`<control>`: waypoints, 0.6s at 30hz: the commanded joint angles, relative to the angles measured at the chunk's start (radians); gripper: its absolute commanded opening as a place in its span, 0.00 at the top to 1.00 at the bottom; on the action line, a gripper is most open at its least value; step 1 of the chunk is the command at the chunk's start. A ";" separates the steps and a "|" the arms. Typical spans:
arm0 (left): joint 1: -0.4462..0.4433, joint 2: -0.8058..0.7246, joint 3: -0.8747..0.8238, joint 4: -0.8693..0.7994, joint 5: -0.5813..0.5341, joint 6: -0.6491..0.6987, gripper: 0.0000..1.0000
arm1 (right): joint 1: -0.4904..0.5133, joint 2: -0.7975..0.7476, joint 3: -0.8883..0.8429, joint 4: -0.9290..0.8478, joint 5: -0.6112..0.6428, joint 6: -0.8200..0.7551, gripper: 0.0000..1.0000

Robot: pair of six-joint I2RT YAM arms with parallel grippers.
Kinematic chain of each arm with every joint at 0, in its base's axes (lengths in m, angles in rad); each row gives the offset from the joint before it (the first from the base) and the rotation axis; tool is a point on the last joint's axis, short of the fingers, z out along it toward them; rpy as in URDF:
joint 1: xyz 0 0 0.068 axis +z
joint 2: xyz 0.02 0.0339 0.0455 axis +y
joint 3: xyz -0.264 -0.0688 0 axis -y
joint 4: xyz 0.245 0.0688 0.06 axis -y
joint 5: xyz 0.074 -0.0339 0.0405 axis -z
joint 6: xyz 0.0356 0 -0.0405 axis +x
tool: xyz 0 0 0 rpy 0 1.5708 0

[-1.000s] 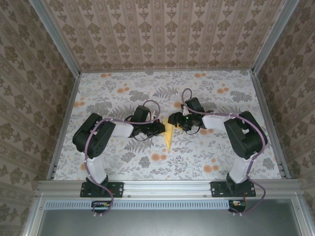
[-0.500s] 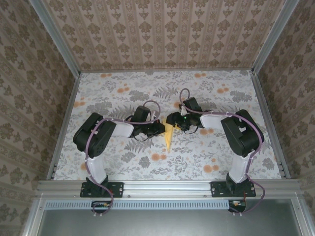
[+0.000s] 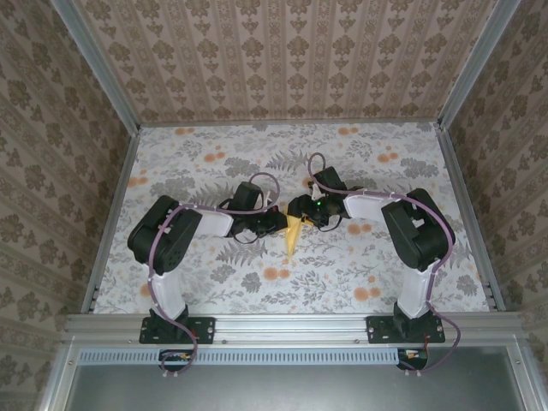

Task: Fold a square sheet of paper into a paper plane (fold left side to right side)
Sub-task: Fold the wing for the fifth time at the center of the table.

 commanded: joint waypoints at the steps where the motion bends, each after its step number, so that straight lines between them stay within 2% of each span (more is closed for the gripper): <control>1: 0.010 0.019 0.025 -0.025 -0.017 0.033 0.99 | 0.008 0.037 0.011 -0.084 0.032 -0.019 0.38; 18: 0.009 0.050 0.010 -0.039 -0.019 0.042 0.99 | 0.008 0.000 0.006 -0.028 0.012 -0.032 0.38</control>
